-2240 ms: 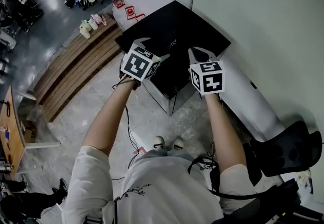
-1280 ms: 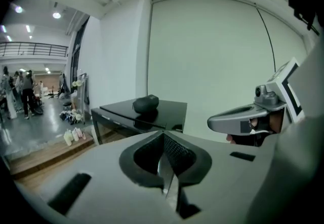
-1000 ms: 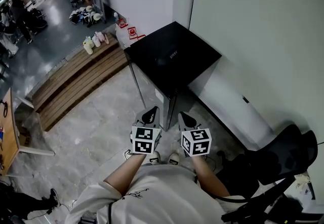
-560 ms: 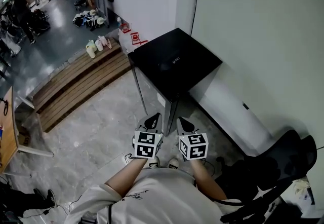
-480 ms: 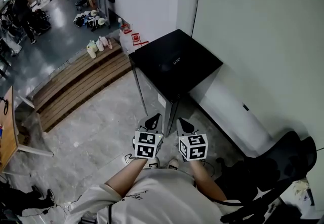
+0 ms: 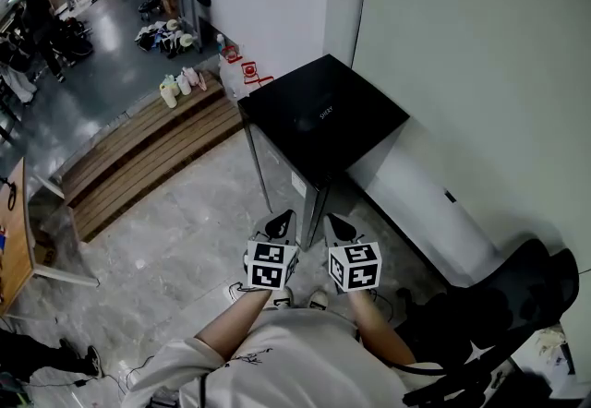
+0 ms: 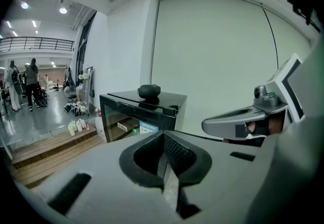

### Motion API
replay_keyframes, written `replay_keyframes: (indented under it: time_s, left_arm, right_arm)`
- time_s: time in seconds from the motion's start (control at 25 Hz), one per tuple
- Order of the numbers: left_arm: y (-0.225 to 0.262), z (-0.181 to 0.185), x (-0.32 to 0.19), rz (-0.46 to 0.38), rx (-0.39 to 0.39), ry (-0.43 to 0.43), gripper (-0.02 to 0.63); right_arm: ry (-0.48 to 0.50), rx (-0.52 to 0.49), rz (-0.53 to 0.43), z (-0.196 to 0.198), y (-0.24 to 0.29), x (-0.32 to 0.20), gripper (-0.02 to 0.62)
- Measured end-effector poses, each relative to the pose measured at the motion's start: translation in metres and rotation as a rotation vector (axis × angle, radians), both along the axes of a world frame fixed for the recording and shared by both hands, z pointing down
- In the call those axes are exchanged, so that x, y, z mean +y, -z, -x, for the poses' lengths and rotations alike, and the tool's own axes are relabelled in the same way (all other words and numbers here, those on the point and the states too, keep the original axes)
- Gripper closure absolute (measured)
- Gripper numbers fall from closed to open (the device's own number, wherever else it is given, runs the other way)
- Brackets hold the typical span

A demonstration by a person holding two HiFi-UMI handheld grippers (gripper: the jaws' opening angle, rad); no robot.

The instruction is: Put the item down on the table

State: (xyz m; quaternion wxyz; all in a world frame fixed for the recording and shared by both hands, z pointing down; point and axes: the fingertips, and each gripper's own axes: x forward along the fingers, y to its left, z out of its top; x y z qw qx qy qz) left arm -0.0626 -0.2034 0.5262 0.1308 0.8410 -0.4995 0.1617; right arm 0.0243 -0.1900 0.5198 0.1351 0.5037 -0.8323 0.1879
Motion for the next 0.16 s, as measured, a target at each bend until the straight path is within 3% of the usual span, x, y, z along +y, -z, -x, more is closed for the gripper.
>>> replay_keyframes:
  time_s: [0.16]
  left_arm:
    - [0.0009,0.0004,-0.0011,0.022,0.002,-0.011,0.600]
  right_arm:
    - [-0.002,0.001,0.002,0.0044,0.0008,-0.0027,0.594]
